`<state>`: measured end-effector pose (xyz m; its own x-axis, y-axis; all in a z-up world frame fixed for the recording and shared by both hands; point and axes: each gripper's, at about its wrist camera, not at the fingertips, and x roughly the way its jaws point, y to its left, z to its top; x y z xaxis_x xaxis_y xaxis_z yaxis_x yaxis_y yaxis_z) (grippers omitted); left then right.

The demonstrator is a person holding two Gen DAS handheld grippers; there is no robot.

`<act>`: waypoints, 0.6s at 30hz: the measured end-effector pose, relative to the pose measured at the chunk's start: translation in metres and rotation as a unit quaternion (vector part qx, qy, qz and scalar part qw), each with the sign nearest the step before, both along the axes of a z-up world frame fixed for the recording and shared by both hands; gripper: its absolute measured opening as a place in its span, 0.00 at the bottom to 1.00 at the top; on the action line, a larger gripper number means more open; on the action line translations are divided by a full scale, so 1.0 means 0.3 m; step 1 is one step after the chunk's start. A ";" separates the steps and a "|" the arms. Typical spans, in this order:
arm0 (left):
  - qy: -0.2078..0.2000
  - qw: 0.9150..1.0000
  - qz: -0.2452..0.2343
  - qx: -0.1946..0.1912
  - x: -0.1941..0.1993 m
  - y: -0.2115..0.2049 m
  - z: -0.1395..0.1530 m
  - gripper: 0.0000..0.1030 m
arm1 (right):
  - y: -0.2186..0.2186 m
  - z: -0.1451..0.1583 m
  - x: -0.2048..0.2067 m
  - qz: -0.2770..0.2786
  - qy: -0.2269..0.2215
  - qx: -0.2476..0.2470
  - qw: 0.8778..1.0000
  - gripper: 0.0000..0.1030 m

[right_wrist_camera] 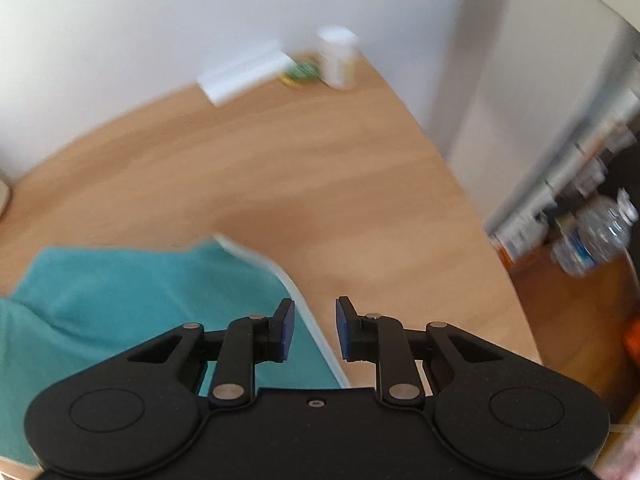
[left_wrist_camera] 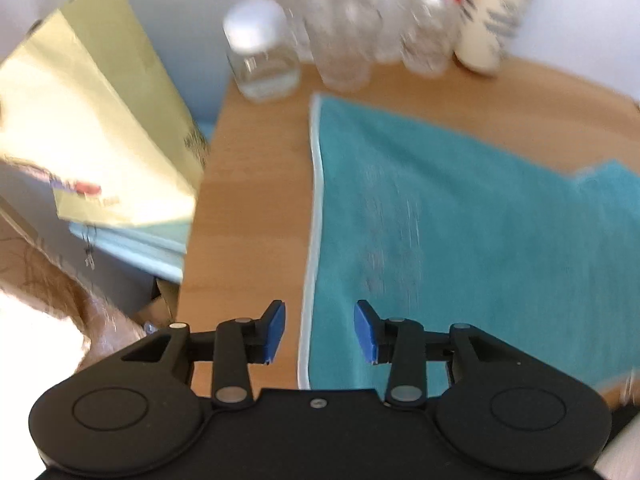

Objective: Fold towel
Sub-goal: 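Release the towel corners by opening both grippers, then grasp the towel edge again with the left gripper while the right gripper grasps another edge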

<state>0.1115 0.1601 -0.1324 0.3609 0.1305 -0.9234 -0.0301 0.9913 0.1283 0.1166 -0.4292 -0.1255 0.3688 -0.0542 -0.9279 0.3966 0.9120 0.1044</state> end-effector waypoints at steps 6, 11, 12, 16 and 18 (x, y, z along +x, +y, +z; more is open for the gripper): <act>-0.042 0.999 0.027 0.015 0.149 -0.073 -0.031 0.47 | 0.048 -0.101 0.207 0.077 0.023 0.018 0.997 0.24; -0.035 0.998 0.028 0.042 0.258 -0.138 -0.095 0.47 | 0.060 -0.207 0.288 0.119 0.067 0.047 0.990 0.24; -0.034 0.998 0.028 0.046 0.276 -0.141 -0.105 0.48 | 0.059 -0.211 0.290 0.119 0.070 0.056 0.989 0.24; -0.026 0.998 0.020 0.054 0.333 -0.122 -0.152 0.53 | 0.054 -0.227 0.299 0.119 0.081 0.092 0.985 0.31; -0.017 0.998 0.015 0.054 0.362 -0.104 -0.185 0.53 | 0.052 -0.234 0.303 0.118 0.086 0.110 0.983 0.35</act>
